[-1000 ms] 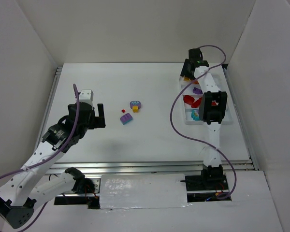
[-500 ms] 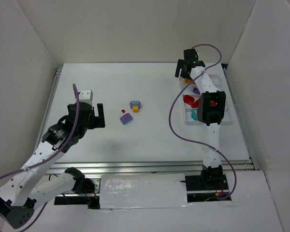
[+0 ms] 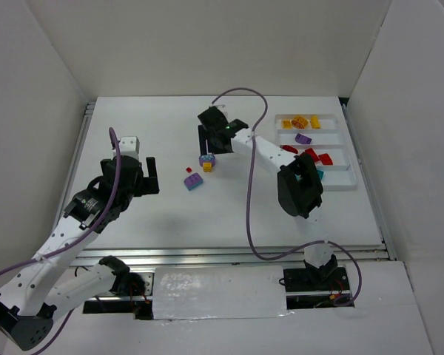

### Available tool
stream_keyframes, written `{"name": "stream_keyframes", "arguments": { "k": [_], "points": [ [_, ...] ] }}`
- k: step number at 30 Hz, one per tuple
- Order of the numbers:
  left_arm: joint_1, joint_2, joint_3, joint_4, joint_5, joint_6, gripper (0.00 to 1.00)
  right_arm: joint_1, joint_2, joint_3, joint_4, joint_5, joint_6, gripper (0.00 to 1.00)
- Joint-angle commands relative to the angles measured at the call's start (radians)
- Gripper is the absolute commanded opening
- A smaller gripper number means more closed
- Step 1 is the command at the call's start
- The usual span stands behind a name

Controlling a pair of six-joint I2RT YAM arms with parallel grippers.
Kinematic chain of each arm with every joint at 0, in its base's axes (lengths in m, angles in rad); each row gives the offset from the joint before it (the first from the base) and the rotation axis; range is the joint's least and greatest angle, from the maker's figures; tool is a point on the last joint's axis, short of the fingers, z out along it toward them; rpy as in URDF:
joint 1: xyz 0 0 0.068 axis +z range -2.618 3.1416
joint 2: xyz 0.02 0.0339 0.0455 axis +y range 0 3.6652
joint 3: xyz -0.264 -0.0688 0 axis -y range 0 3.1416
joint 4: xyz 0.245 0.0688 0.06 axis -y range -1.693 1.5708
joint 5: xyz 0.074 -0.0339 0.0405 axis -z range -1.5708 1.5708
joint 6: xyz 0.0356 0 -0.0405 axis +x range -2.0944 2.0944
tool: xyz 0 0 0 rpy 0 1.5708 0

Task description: Sort the legos into containers by color

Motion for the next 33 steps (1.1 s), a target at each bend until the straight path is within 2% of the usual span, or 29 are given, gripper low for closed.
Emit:
{"name": "stream_keyframes", "arguments": {
  "k": [1,7,24,29,30,33],
  "points": [
    [0.005,-0.012,0.001,0.023,-0.006,0.003,1.0,0.02,-0.056,-0.092,0.041,0.075,0.126,0.81],
    [0.005,-0.018,-0.001,0.025,0.006,0.006,1.0,0.075,-0.015,-0.101,0.049,0.032,0.143,0.73],
    [0.005,-0.018,-0.002,0.03,0.022,0.012,1.0,0.095,0.122,-0.001,0.041,-0.02,0.136,0.69],
    [0.005,-0.017,-0.002,0.03,0.025,0.012,1.0,0.088,0.183,0.043,0.023,-0.028,0.136,0.63],
    [0.005,-0.015,-0.002,0.031,0.023,0.012,1.0,0.086,0.195,0.052,0.022,-0.031,0.134,0.59],
    [0.005,-0.017,-0.004,0.031,0.025,0.014,0.99,0.085,0.217,0.069,0.014,-0.034,0.137,0.55]
  ]
}}
